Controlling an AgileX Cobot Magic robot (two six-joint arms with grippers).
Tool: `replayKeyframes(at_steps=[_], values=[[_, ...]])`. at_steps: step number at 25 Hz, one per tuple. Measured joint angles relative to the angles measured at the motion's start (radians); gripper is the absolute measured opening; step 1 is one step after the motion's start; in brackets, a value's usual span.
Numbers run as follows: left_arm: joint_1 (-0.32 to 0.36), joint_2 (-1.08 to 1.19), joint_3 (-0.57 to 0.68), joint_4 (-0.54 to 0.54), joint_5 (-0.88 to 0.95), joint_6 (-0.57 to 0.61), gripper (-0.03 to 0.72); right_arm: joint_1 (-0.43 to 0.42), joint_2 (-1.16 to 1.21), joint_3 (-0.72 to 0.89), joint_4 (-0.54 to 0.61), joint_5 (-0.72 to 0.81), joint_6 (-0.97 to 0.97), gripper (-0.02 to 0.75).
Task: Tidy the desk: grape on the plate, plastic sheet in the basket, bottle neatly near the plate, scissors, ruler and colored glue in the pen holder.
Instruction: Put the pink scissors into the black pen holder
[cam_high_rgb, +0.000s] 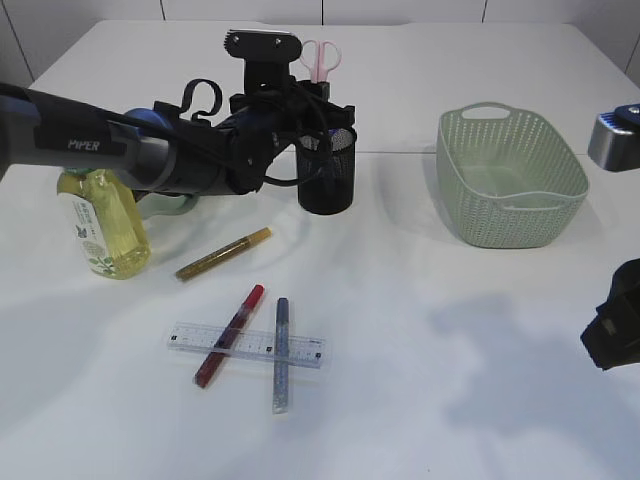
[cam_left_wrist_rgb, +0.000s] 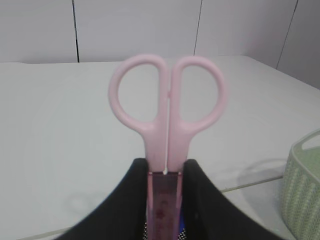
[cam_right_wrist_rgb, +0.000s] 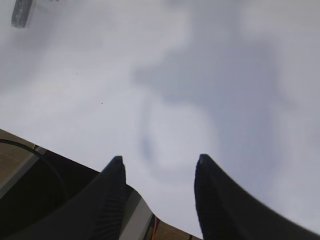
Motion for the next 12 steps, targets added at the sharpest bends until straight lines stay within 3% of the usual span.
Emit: replayKeyframes(at_steps=[12], values=[[0.0, 0.034, -0.001, 0.02, 0.0, -0.011, 0.143, 0.0, 0.0, 0.0, 0.0, -0.002, 0.0, 0.364]])
